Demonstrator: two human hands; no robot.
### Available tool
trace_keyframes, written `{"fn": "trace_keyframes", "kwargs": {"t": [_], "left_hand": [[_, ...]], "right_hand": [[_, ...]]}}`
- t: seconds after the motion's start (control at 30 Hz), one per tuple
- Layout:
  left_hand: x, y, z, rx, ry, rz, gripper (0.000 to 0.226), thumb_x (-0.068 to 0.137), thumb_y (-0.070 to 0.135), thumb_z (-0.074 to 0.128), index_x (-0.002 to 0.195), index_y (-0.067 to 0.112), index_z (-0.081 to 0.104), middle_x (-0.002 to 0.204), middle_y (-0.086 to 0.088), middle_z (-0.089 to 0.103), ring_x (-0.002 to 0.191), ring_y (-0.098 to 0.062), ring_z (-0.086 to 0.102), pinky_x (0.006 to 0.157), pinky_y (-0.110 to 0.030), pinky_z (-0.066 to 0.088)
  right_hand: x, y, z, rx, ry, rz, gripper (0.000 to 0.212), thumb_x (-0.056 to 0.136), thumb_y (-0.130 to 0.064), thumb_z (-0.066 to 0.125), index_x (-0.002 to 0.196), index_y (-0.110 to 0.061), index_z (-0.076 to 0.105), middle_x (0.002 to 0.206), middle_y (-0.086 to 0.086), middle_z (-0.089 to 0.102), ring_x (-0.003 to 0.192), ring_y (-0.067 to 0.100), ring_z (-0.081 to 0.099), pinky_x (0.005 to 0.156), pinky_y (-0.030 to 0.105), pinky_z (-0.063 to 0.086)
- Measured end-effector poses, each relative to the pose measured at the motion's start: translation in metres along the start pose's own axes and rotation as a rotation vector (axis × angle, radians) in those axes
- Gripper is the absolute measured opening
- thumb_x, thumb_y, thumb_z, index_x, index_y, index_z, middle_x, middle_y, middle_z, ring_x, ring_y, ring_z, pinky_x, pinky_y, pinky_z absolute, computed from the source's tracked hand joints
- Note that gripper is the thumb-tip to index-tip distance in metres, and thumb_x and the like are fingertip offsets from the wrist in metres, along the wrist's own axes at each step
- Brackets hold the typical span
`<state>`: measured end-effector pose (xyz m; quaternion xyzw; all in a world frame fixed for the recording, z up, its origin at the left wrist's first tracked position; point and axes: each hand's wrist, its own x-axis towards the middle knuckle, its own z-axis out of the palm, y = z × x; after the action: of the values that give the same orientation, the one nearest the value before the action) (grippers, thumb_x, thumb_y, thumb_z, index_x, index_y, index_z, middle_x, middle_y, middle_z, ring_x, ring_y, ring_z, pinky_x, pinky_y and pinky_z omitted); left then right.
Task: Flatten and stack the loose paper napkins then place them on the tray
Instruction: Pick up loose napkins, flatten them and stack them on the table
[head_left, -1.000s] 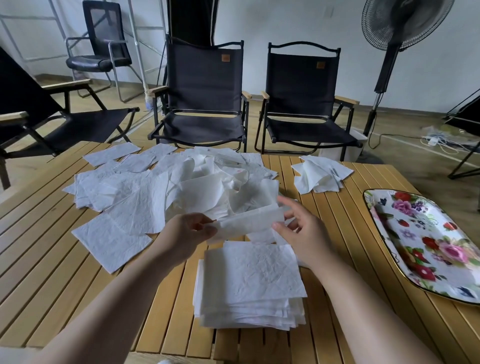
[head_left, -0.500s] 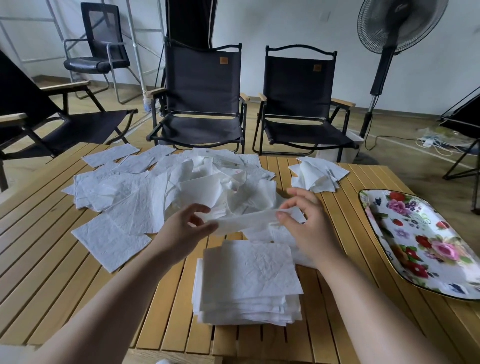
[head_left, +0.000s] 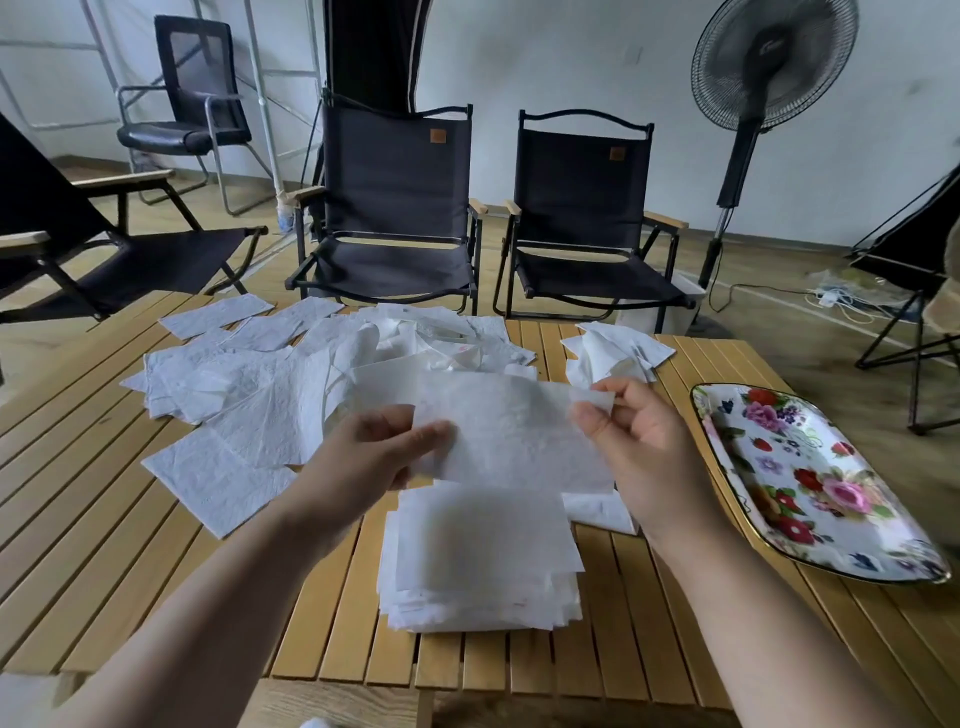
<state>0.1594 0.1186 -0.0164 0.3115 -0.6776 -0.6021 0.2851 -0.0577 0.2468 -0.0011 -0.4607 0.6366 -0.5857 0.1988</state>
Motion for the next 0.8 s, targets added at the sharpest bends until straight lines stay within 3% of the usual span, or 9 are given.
{"fn": "trace_keyframes", "kwargs": {"t": [0.1, 0.17, 0.23, 0.27, 0.33, 0.47, 0.53, 0.63, 0.8], "left_hand": [[-0.007, -0.001, -0.004, 0.012, -0.149, -0.165, 0.028, 0.088, 0.033, 0.071, 0.071, 0.011, 0.066, 0.060, -0.001, 0.044, 0.053, -0.014, 0.031, 0.053, -0.024, 0.025], [-0.010, -0.003, -0.005, 0.101, -0.228, -0.276, 0.024, 0.091, 0.029, 0.068, 0.074, 0.013, 0.069, 0.058, -0.001, 0.042, 0.049, -0.012, 0.031, 0.048, -0.022, 0.024], [-0.009, -0.009, -0.005, 0.262, -0.221, -0.361, 0.026, 0.093, 0.031, 0.067, 0.083, 0.008, 0.071, 0.056, -0.001, 0.043, 0.046, -0.011, 0.033, 0.046, -0.021, 0.026], [-0.009, -0.011, -0.004, 0.360, -0.204, -0.391, 0.028, 0.094, 0.033, 0.066, 0.084, 0.007, 0.070, 0.052, 0.002, 0.045, 0.043, -0.010, 0.034, 0.045, -0.020, 0.027], [-0.007, -0.016, -0.004, 0.500, -0.196, -0.420, 0.032, 0.094, 0.039, 0.065, 0.077, 0.013, 0.068, 0.044, 0.008, 0.043, 0.039, -0.008, 0.032, 0.044, -0.019, 0.026], [-0.002, -0.023, -0.002, 0.616, -0.171, -0.427, 0.048, 0.090, 0.058, 0.061, 0.074, 0.012, 0.063, 0.044, 0.007, 0.039, 0.037, -0.009, 0.029, 0.044, -0.022, 0.025], [0.003, -0.023, 0.000, 0.715, -0.066, -0.391, 0.055, 0.093, 0.058, 0.054, 0.074, 0.009, 0.067, 0.045, 0.007, 0.043, 0.036, -0.008, 0.034, 0.045, -0.022, 0.028], [0.011, -0.028, -0.002, 0.721, 0.111, -0.321, 0.051, 0.098, 0.052, 0.050, 0.069, 0.012, 0.062, 0.059, -0.001, 0.057, 0.056, -0.017, 0.051, 0.057, -0.026, 0.036], [0.012, -0.032, -0.004, 0.677, 0.174, -0.264, 0.038, 0.099, 0.045, 0.051, 0.087, 0.014, 0.070, 0.083, -0.010, 0.069, 0.084, -0.029, 0.064, 0.071, -0.032, 0.046]], "right_hand": [[0.002, 0.015, -0.002, -0.108, -0.156, 0.217, 0.004, 0.095, -0.022, 0.068, 0.099, -0.021, 0.067, 0.088, -0.003, 0.076, 0.089, 0.018, 0.072, 0.076, 0.038, 0.055], [0.003, 0.026, 0.000, -0.172, -0.237, 0.308, 0.009, 0.094, -0.026, 0.070, 0.101, -0.019, 0.067, 0.097, 0.010, 0.075, 0.098, 0.031, 0.070, 0.081, 0.043, 0.055], [0.006, 0.034, 0.003, -0.252, -0.282, 0.376, 0.011, 0.093, -0.028, 0.071, 0.098, -0.022, 0.065, 0.098, 0.011, 0.074, 0.090, 0.031, 0.071, 0.073, 0.035, 0.053], [0.007, 0.037, 0.003, -0.304, -0.295, 0.406, 0.011, 0.093, -0.028, 0.071, 0.096, -0.021, 0.064, 0.092, 0.007, 0.073, 0.077, 0.026, 0.071, 0.064, 0.030, 0.050], [0.011, 0.046, -0.001, -0.432, -0.276, 0.464, 0.014, 0.092, -0.028, 0.070, 0.093, -0.015, 0.064, 0.082, 0.003, 0.070, 0.056, 0.016, 0.063, 0.050, 0.023, 0.044], [0.022, 0.075, -0.025, -0.750, -0.116, 0.600, 0.025, 0.088, -0.034, 0.068, 0.087, -0.010, 0.062, 0.076, 0.002, 0.063, 0.062, 0.019, 0.056, 0.060, 0.029, 0.044], [0.023, 0.085, -0.028, -0.923, -0.123, 0.678, 0.036, 0.086, -0.048, 0.068, 0.087, -0.012, 0.062, 0.069, 0.002, 0.056, 0.058, 0.019, 0.052, 0.053, 0.024, 0.036], [0.023, 0.093, -0.023, -1.016, -0.098, 0.697, 0.043, 0.084, -0.057, 0.070, 0.084, -0.015, 0.058, 0.066, -0.001, 0.052, 0.054, 0.015, 0.049, 0.045, 0.023, 0.030], [0.027, 0.093, -0.013, -0.915, -0.059, 0.571, 0.018, 0.090, -0.030, 0.068, 0.085, -0.014, 0.061, 0.077, 0.001, 0.059, 0.064, 0.017, 0.053, 0.052, 0.025, 0.037]]}}
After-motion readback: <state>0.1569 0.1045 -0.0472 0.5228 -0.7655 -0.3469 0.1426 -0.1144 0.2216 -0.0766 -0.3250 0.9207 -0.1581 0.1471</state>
